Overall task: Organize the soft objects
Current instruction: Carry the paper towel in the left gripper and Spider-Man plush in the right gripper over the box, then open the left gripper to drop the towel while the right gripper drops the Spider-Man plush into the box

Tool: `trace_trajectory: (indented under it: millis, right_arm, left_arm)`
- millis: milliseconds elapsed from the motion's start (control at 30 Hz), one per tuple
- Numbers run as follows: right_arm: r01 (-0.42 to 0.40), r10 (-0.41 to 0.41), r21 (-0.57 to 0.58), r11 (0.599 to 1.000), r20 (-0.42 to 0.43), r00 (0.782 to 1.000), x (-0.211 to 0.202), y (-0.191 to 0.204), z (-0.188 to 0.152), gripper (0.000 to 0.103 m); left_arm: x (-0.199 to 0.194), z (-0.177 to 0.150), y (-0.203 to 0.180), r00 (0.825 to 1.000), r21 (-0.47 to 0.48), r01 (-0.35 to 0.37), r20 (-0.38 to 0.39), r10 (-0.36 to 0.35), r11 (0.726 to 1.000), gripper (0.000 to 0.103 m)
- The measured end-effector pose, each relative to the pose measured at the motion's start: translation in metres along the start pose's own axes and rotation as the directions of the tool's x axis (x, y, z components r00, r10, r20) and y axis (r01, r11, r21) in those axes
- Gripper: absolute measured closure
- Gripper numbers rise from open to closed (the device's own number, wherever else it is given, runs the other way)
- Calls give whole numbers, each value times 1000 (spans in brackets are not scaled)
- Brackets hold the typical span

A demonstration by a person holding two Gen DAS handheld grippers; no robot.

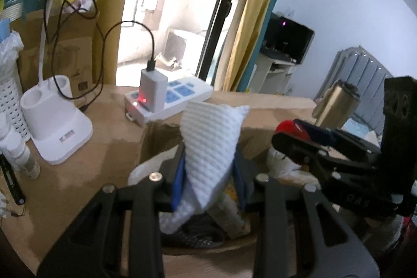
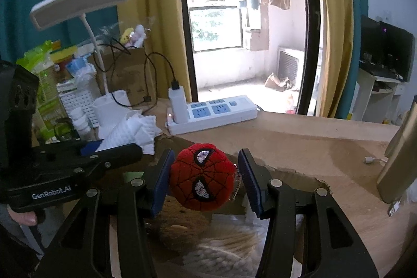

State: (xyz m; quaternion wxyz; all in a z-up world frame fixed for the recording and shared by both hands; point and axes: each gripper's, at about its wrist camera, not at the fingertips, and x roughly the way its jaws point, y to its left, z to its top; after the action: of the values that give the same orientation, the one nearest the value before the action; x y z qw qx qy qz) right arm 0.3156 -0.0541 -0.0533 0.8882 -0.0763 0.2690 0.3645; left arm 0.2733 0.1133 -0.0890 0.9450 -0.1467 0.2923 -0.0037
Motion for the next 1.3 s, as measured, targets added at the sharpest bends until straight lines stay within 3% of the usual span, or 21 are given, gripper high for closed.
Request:
trace_trajectory:
  millis: [300, 433, 567, 600, 633, 733, 1067, 1300]
  right_arm:
    - [30, -30, 13, 999, -14, 999, 7, -6, -6, 48]
    - [42, -42, 4, 999, -13, 999, 7, -4, -7, 33]
    - [36, -36, -1, 999, -24, 999, 9, -4, -9, 33]
    - [36, -36, -3, 999, -23, 999, 8, -3, -10, 32]
    - [33, -33, -5, 999, -23, 999, 8, -3, -10, 32]
    - [36, -37, -11, 999, -21, 999, 7, -2, -10, 32]
    - [25, -25, 20, 999, -21, 999, 4, -8, -13, 32]
    - [20, -19, 68, 998, -13, 1000, -8, -16, -13, 32]
  left_arm:
    - [6, -5, -2, 998, 24, -63, -23, 63, 998, 69]
    - [9, -7, -4, 995, 37, -94, -34, 96, 995, 67]
    - [12, -8, -3, 992, 40, -113, -49, 114, 993, 65]
    - [13, -9, -3, 992, 39, -116, -49, 118, 992, 63]
    - [13, -9, -3, 992, 39, -117, -51, 119, 992, 52]
    - [11, -9, -6, 993, 37, -106, -46, 108, 994, 40]
    - [5, -8, -12, 995, 55, -99, -29, 100, 994, 35]
    - [-19, -8, -23, 996, 58, -92, 1, 92, 994, 23]
